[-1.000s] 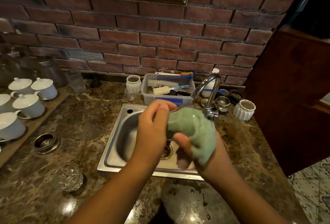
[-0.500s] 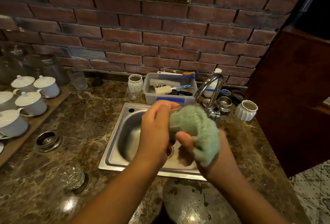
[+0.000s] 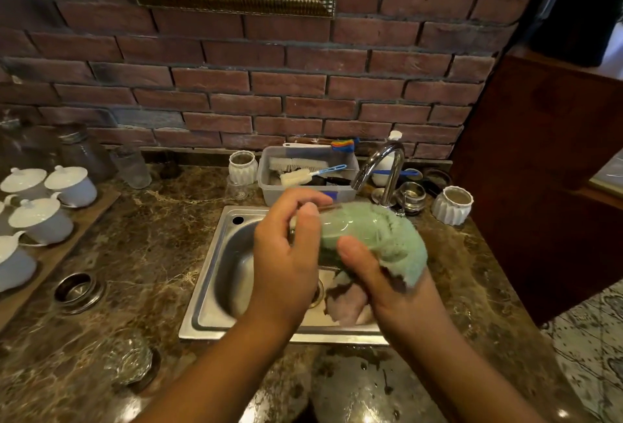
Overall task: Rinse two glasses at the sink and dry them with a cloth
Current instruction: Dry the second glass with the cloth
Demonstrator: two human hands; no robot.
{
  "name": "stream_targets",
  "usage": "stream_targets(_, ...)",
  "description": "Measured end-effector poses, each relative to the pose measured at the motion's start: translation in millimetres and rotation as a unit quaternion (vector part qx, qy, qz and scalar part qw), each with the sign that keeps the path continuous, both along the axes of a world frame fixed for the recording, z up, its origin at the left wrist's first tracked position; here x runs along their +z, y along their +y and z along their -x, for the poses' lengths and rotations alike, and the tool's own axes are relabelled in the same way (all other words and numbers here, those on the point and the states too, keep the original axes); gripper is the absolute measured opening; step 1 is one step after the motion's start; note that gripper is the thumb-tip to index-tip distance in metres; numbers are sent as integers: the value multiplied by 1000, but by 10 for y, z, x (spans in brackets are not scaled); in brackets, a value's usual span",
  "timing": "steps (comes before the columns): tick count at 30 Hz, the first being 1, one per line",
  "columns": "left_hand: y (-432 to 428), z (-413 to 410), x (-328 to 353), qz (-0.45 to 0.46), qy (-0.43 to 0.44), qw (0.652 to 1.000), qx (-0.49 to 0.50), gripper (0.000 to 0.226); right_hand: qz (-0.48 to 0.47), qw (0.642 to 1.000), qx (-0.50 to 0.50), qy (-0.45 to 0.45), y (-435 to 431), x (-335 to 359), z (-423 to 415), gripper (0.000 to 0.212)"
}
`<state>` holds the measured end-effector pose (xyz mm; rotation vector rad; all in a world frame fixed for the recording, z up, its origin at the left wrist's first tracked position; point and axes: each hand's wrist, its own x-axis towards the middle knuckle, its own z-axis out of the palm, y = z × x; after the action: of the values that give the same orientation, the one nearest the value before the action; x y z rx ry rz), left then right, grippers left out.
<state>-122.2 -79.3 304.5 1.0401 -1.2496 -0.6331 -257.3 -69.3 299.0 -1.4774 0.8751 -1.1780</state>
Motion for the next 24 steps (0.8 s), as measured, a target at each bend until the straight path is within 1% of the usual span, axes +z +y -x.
stream_targets(1, 8, 61, 38, -124, 148, 981, -24, 23, 97, 988, -7, 119, -13, 23, 19, 36)
stream_targets(2, -14, 77, 65, -241, 284, 927, -52, 21, 194, 950, -41, 240, -52, 40, 40, 43)
stream_targets(3, -52, 56, 82, -330, 360, 869, -77, 19, 277, 901, -75, 325, -119, -5, 64, 46)
stream_targets(4, -69, 48, 110, -382, 385, 835, -93, 19, 326, 869, -79, 364, -154, -8, 83, 48)
stream_targets(5, -69, 55, 128, -397, 384, 828, -98, 19, 350, 853, -75, 380, -190, -46, 106, 52)
stream_targets(6, -71, 73, 133, -376, 376, 842, -89, 19, 343, 855, -65, 382, -193, -41, 121, 58)
stream_targets(7, -71, 92, 113, -326, 354, 874, -68, 22, 312, 879, -51, 357, -170, -32, 118, 62)
stream_targets(8, -43, 117, 101, -242, 310, 918, -42, 26, 251, 920, -39, 299, -135, -22, 96, 61)
stream_targets(9, -11, 126, 85, -129, 219, 967, -11, 28, 154, 970, -8, 186, -90, -8, 68, 52)
stream_targets(10, -1, 104, 42, -12, 82, 996, 24, 28, 34, 998, 25, 40, -59, -9, 45, 45)
stream_targets(11, -10, 52, -22, 97, -57, 993, 40, 29, -84, 989, 49, -110, -53, -28, 36, 47)
stream_targets(12, -34, -10, -84, 177, -169, 969, 41, 29, -184, 953, 76, -227, -58, -65, 35, 59)
stream_targets(13, -55, -60, -152, 217, -242, 945, 41, 29, -247, 916, 98, -300, -81, -120, 59, 72)
stream_targets(14, -39, -81, -193, 227, -270, 935, 37, 29, -271, 901, 115, -320, -83, -105, 77, 75)
stream_targets(15, -12, -84, -230, 206, -254, 944, 33, 28, -254, 916, 120, -288, -96, -76, 88, 65)
stream_targets(16, 26, -65, -225, 150, -201, 968, 24, 26, -199, 952, 114, -205, -88, -14, 102, 45)
stream_targets(17, 66, -29, -191, 61, -115, 991, 17, 24, -114, 987, 84, -82, -101, 15, 130, 23)
stream_targets(18, 95, 19, -132, -53, -5, 999, 5, 23, -27, 996, 73, 38, -98, 100, 149, 10)
stream_targets(19, 81, 43, -97, -177, 121, 976, -24, 23, 48, 986, 81, 140, -111, 143, 175, 13)
stream_targets(20, 43, 37, -89, -287, 226, 929, -64, 23, 97, 964, 93, 231, -129, 162, 188, 16)
stream_targets(21, 14, 14, -81, -365, 286, 880, -105, 29, 143, 937, 95, 304, -156, 150, 201, 19)
stream_targets(22, 1, -19, -87, -408, 303, 849, -145, 39, 174, 916, 96, 349, -173, 150, 215, 20)
stream_targets(23, -3, -65, -98, -417, 297, 839, -185, 49, 189, 910, 104, 353, -186, 155, 244, 18)
stream_targets(24, 4, -110, -92, -410, 279, 838, -228, 55, 178, 920, 123, 326, -190, 188, 275, 15)
